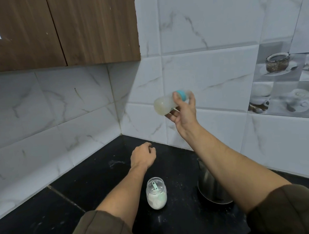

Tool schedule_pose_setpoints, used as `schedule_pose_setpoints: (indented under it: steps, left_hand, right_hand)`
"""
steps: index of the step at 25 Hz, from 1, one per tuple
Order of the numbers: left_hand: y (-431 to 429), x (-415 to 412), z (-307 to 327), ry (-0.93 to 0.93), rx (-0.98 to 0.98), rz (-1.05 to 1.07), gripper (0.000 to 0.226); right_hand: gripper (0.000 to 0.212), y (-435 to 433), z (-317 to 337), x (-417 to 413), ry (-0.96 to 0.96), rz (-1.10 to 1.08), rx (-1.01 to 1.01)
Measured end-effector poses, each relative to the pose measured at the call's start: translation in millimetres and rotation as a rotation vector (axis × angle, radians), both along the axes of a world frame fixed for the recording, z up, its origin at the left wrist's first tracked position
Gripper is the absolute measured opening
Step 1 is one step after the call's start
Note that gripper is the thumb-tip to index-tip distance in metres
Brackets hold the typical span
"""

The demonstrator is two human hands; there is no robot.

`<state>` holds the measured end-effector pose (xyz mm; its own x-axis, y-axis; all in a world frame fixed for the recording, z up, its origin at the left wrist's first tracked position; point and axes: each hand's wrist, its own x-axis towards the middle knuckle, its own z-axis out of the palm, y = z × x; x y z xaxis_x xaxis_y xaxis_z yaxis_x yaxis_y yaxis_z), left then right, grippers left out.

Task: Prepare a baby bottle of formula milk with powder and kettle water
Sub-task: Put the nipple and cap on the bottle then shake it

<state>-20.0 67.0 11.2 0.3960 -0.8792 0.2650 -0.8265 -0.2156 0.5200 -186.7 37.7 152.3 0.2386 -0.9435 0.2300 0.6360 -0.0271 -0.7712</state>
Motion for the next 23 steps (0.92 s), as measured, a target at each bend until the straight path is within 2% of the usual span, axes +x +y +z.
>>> schedule_pose_setpoints:
  steps: [1, 2, 5, 7, 10, 11, 15, 17, 20, 21, 23]
  left_hand:
    - [0, 2, 0, 0.002, 0.001, 0.005, 0.04]
    - [1, 3, 0, 0.005, 0.004, 0.006, 0.04]
    - [-1, 2, -1, 0.003, 0.014, -0.001, 0.041]
    - [-1, 3, -1, 0.005, 0.017, 0.003, 0.041]
    - [0, 5, -3, 0.004, 0.02, 0.013, 0.041]
    - [0, 5, -2, 0.004, 0.019, 0.013, 0.042]
    - [-4, 3, 4, 0.023, 0.033, -0.006, 0.045]
    - [-6, 2, 8, 0.023, 0.025, -0.009, 0.045]
    - [-6, -2, 7, 0.02, 0.018, -0.003, 0.044]
    - [-6, -3, 7, 0.017, 0.017, -0.002, 0.044]
    - [-6, -5, 7, 0.015, 0.026, -0.01, 0.044]
  right_hand:
    - [0.082, -2, 1, 0, -0.02, 0.007, 0.017]
    - [0.082, -1, 1, 0, 0.054, 0.045, -0.009]
    - [0.082, 8, -8, 0, 0.394, 0.216, -0.249]
    - [0.08, 9, -6, 2, 0.315, 0.198, -0.257]
    - [0.079, 0, 7, 9, -0.041, 0.022, 0.001]
    - [0.079, -2, 8, 9, -0.063, 0.02, 0.017]
    - [0.08, 6, 3, 2, 0.329, 0.181, -0.255]
    - [0.081, 5, 5, 3, 0.235, 0.14, -0.223]
    - [0.08, -4, 10, 12, -0.087, -0.037, 0.054]
    - [0.079, -4, 10, 14, -0.084, -0.022, 0.065]
    - [0.079, 2, 7, 13, 0.117, 0.107, -0.046]
